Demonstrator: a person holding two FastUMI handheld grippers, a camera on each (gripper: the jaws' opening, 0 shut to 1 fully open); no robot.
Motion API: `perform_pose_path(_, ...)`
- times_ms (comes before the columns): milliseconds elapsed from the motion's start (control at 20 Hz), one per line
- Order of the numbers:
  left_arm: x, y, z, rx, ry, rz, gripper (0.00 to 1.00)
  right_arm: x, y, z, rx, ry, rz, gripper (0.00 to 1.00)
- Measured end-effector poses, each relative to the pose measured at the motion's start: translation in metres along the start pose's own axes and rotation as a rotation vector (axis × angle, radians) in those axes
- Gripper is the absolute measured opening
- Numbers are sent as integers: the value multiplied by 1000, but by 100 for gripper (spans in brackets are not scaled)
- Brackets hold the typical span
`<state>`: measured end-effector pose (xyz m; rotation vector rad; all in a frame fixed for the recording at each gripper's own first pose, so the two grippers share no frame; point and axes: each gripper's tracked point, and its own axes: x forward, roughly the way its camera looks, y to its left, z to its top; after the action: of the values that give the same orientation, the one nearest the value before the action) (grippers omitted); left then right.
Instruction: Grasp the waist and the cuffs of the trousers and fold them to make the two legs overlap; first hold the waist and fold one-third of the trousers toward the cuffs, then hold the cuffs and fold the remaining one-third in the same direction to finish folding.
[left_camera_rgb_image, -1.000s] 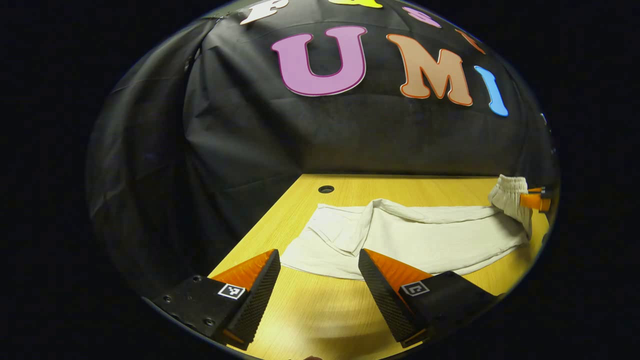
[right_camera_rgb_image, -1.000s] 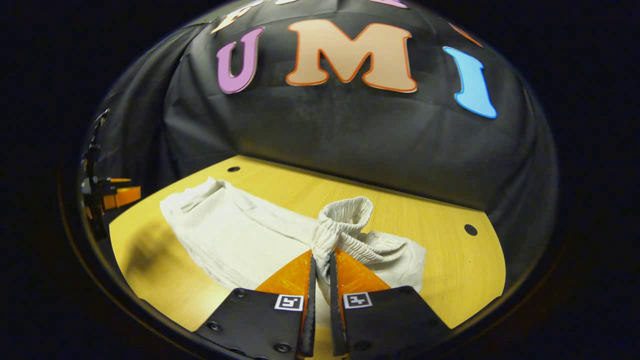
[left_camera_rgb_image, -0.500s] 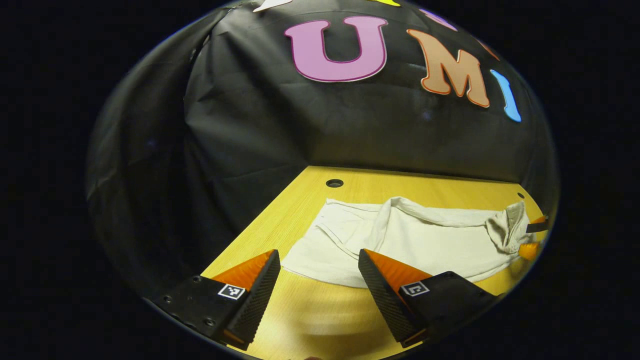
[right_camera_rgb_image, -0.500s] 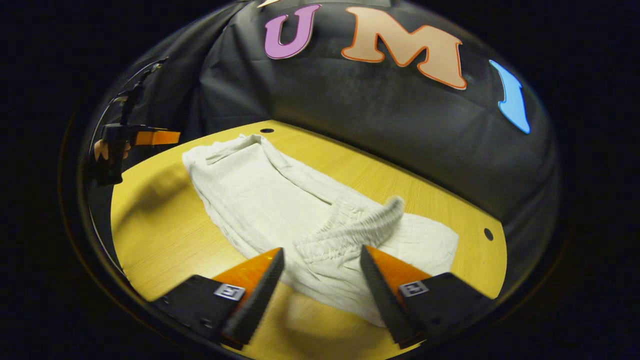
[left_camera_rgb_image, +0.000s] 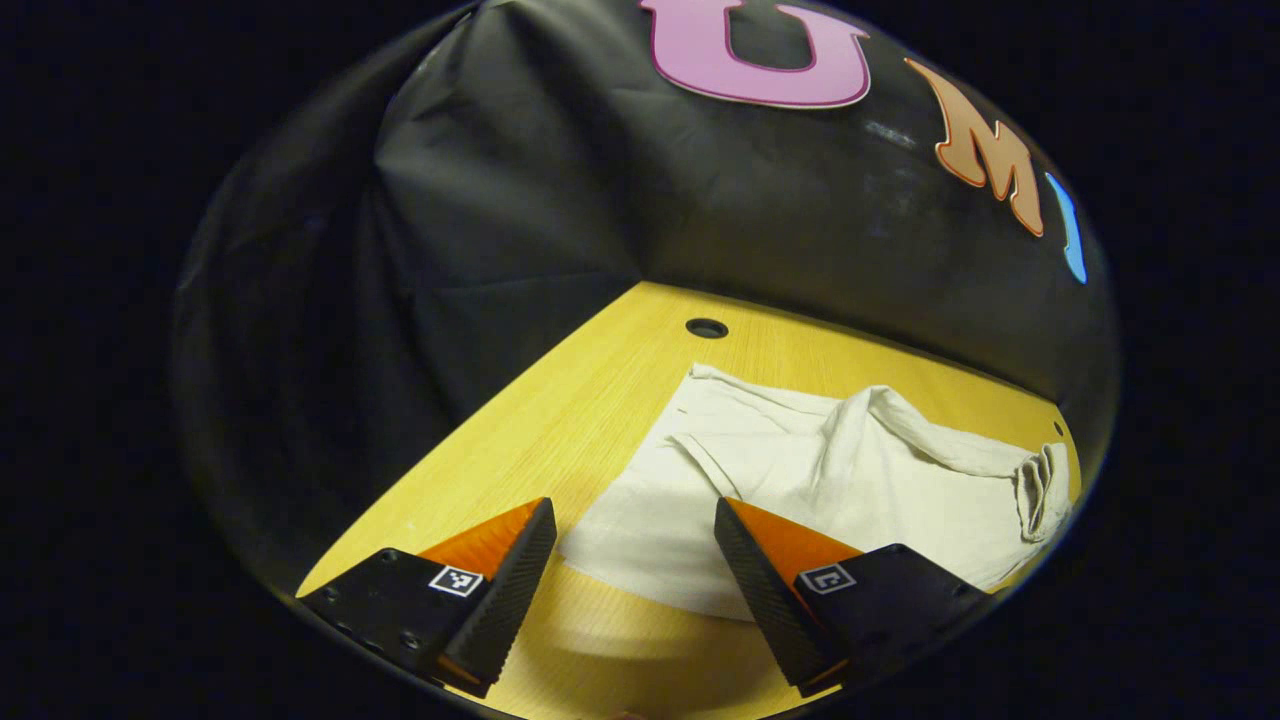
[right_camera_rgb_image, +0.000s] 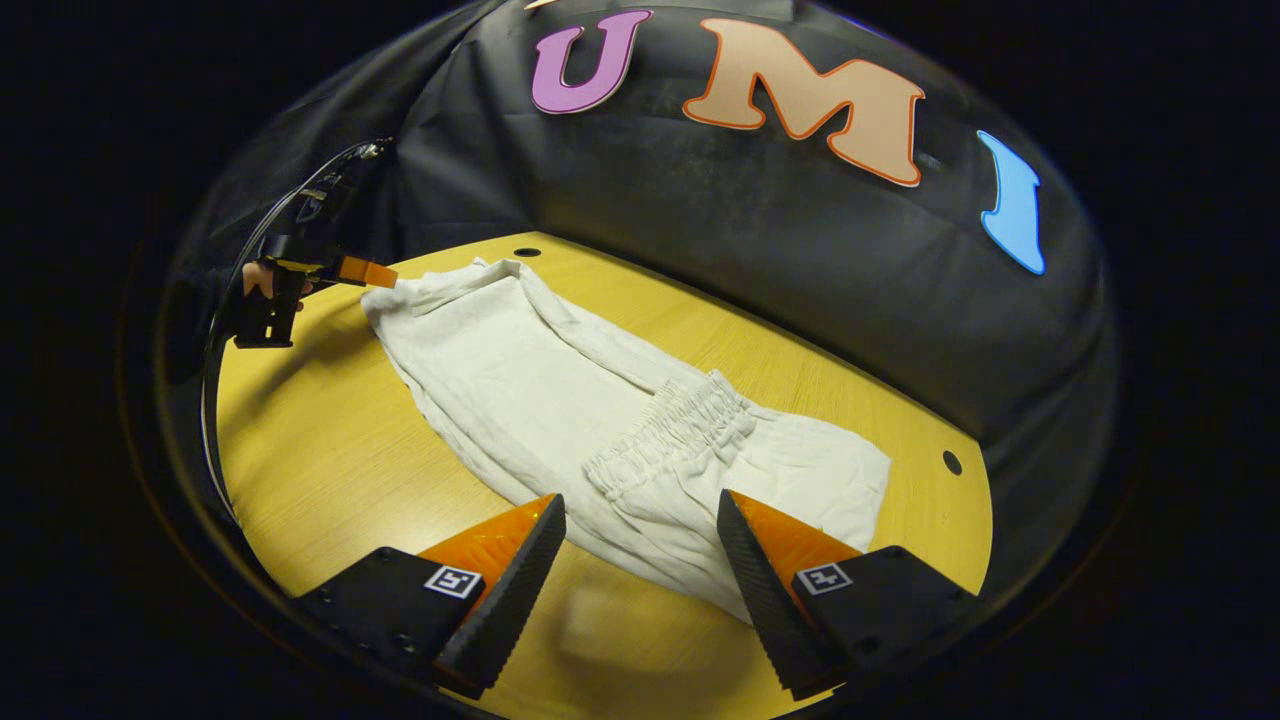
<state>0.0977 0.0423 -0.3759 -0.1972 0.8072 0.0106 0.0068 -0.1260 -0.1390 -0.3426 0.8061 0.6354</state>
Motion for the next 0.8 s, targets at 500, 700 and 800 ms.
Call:
perform_pose_path(500, 18, -14, -12, 41, 47, 26, 69, -16, -16, -5, 33, -5, -33, 98)
perform_pose_path(700, 14, -25, -7, 48, 47, 35, 5, -30, -27, -9, 66, -24, -35, 100)
perform_pose_path(800, 17, -30, -9, 24, 69, 51, 0, -37, -38, -11, 92, -30, -51, 99)
